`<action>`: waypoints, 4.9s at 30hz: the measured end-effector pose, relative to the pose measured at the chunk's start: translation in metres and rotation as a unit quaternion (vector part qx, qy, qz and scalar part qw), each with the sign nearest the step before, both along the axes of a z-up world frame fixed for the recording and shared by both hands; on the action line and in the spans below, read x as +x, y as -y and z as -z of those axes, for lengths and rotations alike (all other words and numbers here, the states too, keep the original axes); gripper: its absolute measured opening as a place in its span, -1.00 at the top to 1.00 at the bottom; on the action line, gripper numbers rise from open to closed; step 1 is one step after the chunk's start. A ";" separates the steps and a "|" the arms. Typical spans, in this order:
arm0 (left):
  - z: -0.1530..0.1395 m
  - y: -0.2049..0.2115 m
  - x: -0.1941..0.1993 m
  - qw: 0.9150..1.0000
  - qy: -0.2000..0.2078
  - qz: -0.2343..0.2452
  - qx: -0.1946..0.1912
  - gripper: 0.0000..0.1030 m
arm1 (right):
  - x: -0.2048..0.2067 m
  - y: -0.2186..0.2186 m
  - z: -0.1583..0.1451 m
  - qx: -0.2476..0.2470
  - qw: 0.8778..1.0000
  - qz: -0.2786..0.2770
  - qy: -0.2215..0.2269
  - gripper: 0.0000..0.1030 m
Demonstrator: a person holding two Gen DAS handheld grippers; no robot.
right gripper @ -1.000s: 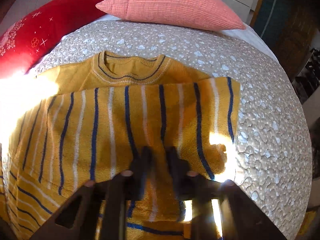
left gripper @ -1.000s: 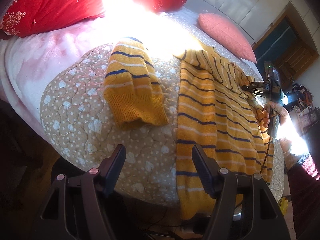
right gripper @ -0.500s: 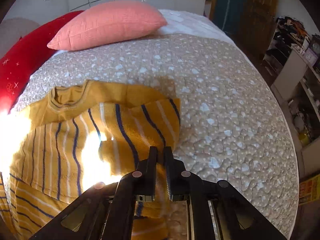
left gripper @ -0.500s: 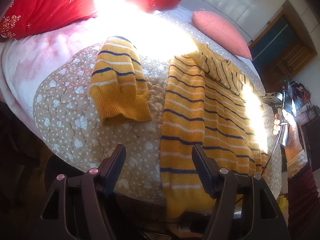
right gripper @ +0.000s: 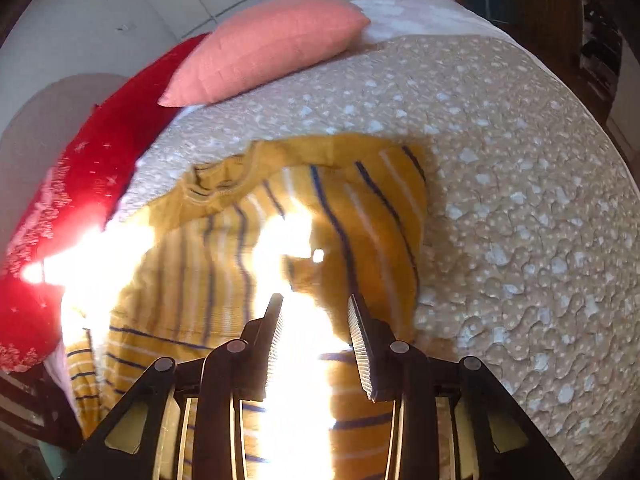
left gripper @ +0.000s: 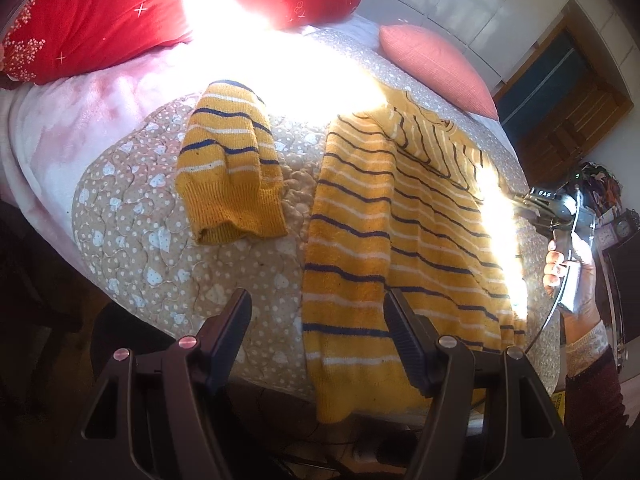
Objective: Fold small clothes
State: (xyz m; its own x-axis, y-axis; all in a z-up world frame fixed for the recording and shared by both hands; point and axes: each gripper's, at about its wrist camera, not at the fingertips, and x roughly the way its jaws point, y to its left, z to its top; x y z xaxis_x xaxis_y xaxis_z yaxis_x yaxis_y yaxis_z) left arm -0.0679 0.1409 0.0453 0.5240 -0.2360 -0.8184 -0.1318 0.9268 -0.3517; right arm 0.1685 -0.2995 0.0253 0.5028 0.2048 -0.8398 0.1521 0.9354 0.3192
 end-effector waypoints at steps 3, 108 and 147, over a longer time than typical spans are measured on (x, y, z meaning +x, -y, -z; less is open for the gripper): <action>-0.007 -0.012 -0.002 1.000 0.005 -0.014 0.019 -0.37 | -0.005 0.025 0.024 -0.022 0.996 0.075 -0.033 0.06; 0.025 0.014 0.056 0.997 -0.007 0.081 -0.004 -0.26 | -0.090 -0.007 0.014 -0.097 0.995 -0.027 -0.018 0.97; 0.072 -0.006 -0.002 0.960 -0.013 0.074 -0.269 -0.55 | -0.298 0.002 0.075 0.331 0.939 0.056 0.071 -0.25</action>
State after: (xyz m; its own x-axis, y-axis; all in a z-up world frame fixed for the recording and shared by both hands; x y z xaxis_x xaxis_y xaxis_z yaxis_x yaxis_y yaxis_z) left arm -0.0698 0.1473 -0.0270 0.4327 -0.6984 -0.5701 -0.0281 0.6216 -0.7828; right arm -0.1292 -0.3011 -0.0493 0.6494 0.5982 -0.4695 0.1493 0.5051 0.8501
